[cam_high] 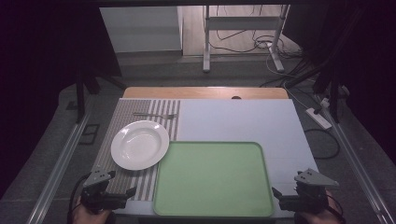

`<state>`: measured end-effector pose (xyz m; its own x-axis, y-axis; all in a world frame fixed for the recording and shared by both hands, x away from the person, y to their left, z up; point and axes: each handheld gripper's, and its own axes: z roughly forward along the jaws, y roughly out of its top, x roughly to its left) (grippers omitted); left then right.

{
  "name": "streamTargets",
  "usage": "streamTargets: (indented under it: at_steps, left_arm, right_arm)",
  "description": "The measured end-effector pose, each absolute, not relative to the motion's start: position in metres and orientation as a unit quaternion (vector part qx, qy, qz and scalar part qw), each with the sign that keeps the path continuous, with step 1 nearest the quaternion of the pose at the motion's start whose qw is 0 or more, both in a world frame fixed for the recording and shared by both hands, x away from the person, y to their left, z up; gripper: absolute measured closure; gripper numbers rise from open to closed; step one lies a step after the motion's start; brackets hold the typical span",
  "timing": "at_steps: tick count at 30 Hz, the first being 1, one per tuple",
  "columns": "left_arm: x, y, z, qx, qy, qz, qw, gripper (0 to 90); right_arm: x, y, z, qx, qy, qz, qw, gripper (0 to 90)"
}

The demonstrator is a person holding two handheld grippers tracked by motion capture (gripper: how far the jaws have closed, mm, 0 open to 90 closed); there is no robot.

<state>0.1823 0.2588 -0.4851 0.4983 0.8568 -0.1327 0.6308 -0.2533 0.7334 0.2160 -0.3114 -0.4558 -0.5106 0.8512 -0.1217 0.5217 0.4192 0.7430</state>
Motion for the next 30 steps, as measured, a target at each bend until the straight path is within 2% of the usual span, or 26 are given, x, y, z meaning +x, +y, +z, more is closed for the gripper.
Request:
streamTargets:
  at_steps: [30]
  left_arm:
    - [0.1866,0.2527,-0.4863,0.795,0.473,0.141,0.352,2.6]
  right_arm:
    - [0.2159,-0.3108,-0.4559,0.424,0.807,0.328,0.250,0.0]
